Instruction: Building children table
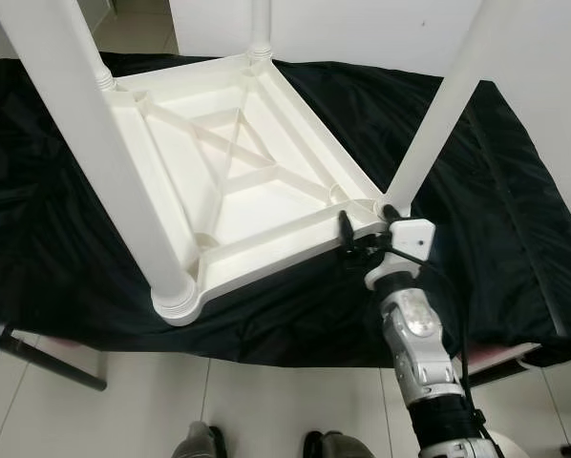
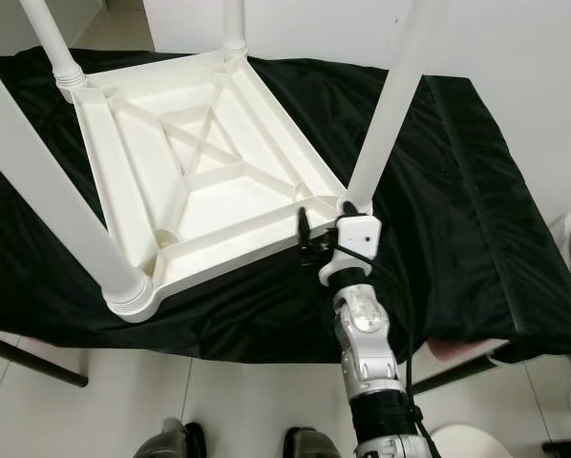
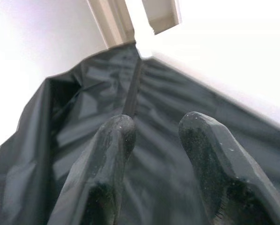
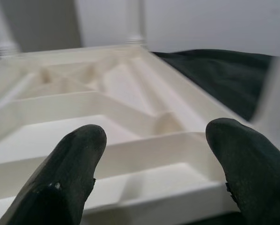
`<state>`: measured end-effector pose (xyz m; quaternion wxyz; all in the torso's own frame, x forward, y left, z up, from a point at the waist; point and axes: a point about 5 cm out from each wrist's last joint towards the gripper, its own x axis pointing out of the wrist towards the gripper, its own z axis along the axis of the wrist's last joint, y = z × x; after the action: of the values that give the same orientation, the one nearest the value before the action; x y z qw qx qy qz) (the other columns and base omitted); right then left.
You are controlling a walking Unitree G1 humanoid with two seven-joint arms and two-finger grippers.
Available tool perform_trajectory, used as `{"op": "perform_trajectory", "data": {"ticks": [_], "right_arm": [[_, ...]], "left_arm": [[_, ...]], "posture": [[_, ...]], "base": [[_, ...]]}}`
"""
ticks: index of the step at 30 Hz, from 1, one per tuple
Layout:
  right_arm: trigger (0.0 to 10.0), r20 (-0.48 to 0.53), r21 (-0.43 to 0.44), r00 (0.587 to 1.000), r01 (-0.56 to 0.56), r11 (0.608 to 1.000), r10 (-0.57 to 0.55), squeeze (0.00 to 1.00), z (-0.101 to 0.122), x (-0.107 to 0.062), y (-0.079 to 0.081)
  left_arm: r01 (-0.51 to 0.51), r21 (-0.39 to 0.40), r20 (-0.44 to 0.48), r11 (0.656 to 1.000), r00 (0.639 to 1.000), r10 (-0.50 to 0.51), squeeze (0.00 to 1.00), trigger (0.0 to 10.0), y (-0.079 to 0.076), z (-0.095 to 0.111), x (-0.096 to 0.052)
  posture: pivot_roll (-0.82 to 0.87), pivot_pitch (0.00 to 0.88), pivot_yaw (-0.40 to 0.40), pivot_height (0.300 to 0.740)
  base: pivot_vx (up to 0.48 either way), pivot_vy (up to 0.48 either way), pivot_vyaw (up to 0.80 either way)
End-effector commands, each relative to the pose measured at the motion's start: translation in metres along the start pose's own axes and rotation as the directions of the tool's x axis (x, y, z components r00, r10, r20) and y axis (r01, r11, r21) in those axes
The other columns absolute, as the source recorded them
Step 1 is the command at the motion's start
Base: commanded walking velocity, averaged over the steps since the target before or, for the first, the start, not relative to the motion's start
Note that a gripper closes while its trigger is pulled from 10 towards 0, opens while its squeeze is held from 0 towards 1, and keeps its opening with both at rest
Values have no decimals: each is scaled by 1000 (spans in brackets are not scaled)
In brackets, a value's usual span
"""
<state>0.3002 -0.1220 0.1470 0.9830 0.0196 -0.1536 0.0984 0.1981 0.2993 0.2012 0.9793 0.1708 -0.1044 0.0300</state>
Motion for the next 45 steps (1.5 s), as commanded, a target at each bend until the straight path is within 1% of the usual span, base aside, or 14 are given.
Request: {"op": "perform_trajectory", "data": {"ticks": [1,6,7,17,20,24,26,27,28,29,30,31,36,45], "right_arm": [[10000,-34,5,999,9,1000,-9,0,-5,-8,3],[10000,-49,23,998,41,999,-40,0,-7,-13,6],[10000,-55,23,997,62,998,-60,0,-8,-16,6],[10000,-72,-21,987,143,990,-144,0,-10,-19,-1],[10000,-131,-76,951,271,960,-279,0,-16,-24,-12],[10000,-141,-84,941,298,951,-308,0,-17,-25,-14],[10000,-144,-112,915,362,925,-376,0,-17,-27,-20],[10000,-144,-112,915,362,925,-376,0,-17,-27,-20],[10000,-145,-139,892,409,902,-427,0,-17,-27,-26],[10000,-145,-139,892,409,902,-427,0,-17,-27,-26],[10000,-143,-162,872,446,880,-469,0,-17,-28,-31],[10000,-143,-162,872,446,880,-469,0,-17,-28,-31],[10000,-125,-208,844,492,845,-522,0,-14,-21,-44],[10000,-48,-279,793,574,770,-608,0,-3,-16,-69]], "left_arm": [[-59,-66,-16,996,998,58,0,10000,3,-4,13],[-13,-109,28,994,999,16,0,10000,-6,3,43],[25,-167,63,986,998,-15,0,10000,-11,9,60],[124,-205,94,971,990,-106,0,10000,-23,18,85],[319,-234,160,918,944,-287,0,10000,-53,35,101],[361,-240,173,901,929,-326,0,10000,-61,38,103],[486,-240,196,840,872,-449,0,10000,-84,40,101],[486,-240,196,840,872,-449,0,10000,-84,40,101],[576,-233,217,783,816,-536,0,10000,-102,42,97],[576,-233,217,783,816,-536,0,10000,-102,42,97],[637,-241,232,732,771,-594,0,10000,-116,43,92],[637,-241,232,732,771,-594,0,10000,-116,43,92],[753,-259,264,605,658,-706,0,10000,-142,44,82],[796,-266,266,543,602,-753,0,10000,-154,43,72]], "posture": [[53,124,-2,740],[17,114,12,740],[5,111,18,740],[-16,104,27,740],[-37,104,28,740],[-39,106,28,740],[-49,112,26,740],[-49,112,26,740],[-58,117,23,740],[-58,117,23,740],[-58,117,23,740],[-58,117,23,740],[-67,133,23,740],[-73,143,23,740]], "base": [[0,0,0],[0,0,0],[0,0,0],[0,0,0],[0,0,0],[0,0,0],[0,0,0],[0,0,0],[0,0,0],[0,0,0],[0,0,0],[0,0,0],[0,0,0],[0,0,0]]}}
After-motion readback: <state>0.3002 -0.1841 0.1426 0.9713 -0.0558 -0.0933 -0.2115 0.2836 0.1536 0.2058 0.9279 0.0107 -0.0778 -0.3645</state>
